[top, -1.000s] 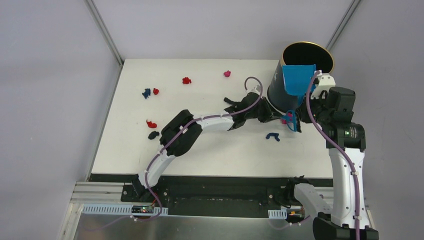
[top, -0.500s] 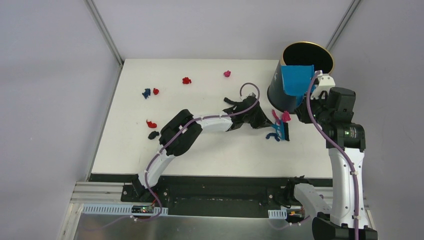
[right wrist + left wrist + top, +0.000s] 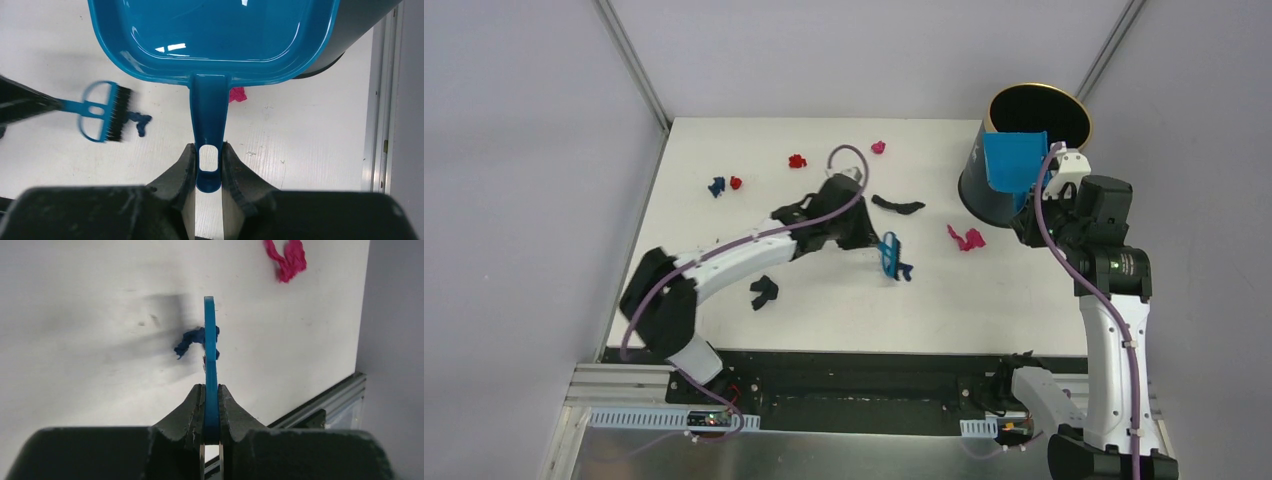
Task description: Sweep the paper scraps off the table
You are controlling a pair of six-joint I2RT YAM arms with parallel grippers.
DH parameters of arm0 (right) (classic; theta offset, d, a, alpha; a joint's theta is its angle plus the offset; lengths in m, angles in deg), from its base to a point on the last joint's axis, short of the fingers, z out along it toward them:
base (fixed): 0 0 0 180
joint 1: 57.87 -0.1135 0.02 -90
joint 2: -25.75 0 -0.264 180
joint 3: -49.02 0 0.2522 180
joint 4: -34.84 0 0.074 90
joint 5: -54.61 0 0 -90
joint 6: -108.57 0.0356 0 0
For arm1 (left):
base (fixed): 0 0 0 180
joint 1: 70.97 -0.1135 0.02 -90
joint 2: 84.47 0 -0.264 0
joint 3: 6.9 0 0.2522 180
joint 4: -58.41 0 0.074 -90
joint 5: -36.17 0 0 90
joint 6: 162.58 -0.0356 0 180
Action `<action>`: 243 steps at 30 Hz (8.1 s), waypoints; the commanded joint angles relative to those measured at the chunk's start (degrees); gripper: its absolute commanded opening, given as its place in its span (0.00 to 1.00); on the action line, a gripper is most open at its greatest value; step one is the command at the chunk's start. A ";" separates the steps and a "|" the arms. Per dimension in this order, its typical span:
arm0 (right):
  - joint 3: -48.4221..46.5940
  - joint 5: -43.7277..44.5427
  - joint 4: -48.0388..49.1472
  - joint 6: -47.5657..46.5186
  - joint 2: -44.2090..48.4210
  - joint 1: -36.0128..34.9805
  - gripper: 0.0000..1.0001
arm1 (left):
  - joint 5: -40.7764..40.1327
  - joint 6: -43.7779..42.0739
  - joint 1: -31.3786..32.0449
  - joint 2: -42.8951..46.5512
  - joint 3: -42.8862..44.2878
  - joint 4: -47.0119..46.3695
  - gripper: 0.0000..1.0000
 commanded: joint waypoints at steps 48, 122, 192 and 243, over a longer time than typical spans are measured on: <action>4.25 -4.55 4.86 0.80 0.79 3.14 0.00 | 4.99 26.40 6.65 -34.42 17.57 -45.35 0.00; 7.02 -9.75 4.00 -3.00 -2.27 3.71 0.00 | -6.16 0.62 -13.27 2.93 -2.84 8.60 0.00; 1.43 23.21 -7.89 -25.96 -47.03 -52.32 0.00 | 13.04 -14.92 -9.54 3.06 3.93 17.51 0.00; -0.61 20.02 -9.34 -29.27 -47.38 -28.52 0.00 | 6.90 -27.75 -11.61 -22.42 35.07 25.27 0.00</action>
